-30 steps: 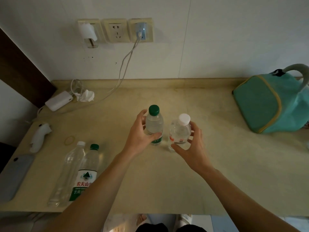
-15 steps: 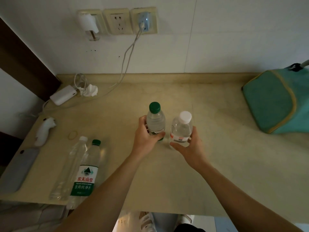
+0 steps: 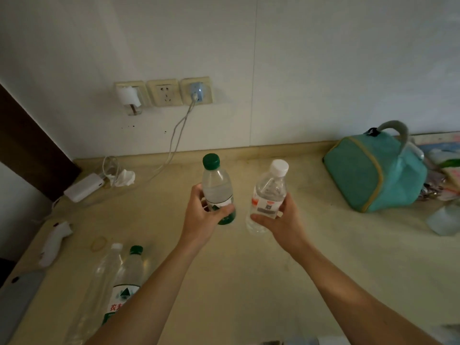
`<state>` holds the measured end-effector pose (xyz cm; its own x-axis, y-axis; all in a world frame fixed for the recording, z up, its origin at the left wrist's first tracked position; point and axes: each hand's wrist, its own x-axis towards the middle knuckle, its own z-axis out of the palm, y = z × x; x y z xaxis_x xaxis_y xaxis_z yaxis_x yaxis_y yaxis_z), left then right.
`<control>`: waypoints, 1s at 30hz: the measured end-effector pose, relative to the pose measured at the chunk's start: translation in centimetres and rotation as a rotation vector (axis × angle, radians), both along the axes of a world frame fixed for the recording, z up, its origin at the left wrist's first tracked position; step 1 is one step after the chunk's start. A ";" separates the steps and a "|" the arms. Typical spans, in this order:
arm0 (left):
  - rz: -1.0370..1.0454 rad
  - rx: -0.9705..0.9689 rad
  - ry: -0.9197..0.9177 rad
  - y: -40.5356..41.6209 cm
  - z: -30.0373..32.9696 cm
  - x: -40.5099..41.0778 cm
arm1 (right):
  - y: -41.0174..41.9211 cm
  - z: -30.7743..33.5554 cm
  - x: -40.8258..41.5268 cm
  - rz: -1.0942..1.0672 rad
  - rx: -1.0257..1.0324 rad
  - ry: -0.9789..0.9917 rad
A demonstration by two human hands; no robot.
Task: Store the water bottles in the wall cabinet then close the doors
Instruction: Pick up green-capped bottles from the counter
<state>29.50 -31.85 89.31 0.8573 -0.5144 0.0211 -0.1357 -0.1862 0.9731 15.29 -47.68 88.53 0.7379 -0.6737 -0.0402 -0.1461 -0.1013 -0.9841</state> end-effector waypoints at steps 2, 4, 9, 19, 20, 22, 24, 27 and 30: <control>-0.025 -0.057 -0.047 -0.7 2.7 0.3 | -0.2 2.7 0.0 -0.044 -0.017 -0.074; -0.049 -0.117 -0.106 -1.6 5.9 0.5 | -0.6 5.9 0.1 -0.075 -0.056 -0.151; -0.095 -0.285 -0.266 -4.1 14.8 0.3 | -1.9 15.3 0.2 -0.063 -0.157 -0.332; -0.132 -0.615 -0.513 -7.3 35.0 -1.4 | -4.1 35.1 -2.0 -0.102 -0.445 -0.658; -0.137 -0.650 -0.527 -7.4 36.8 -1.7 | -4.3 37.0 -2.2 -0.106 -0.471 -0.685; -0.140 -0.716 -0.549 -7.7 40.3 -2.3 | -5.0 40.5 -2.6 -0.120 -0.526 -0.733; -0.148 -0.777 -0.565 -8.1 43.4 -2.7 | -5.6 43.5 -3.1 -0.127 -0.581 -0.767; -0.167 -0.845 -0.562 -9.0 47.3 -3.2 | -6.5 47.4 -3.5 -0.155 -0.643 -0.817; -0.141 -0.843 -0.595 -10.0 50.6 -3.6 | -7.7 50.6 -3.6 -0.175 -0.660 -0.869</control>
<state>25.90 -41.85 139.91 0.5238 -0.2315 0.8198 -0.6038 0.5780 0.5490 11.66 -55.35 139.14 0.2326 -0.4701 0.8514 0.5053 -0.6896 -0.5188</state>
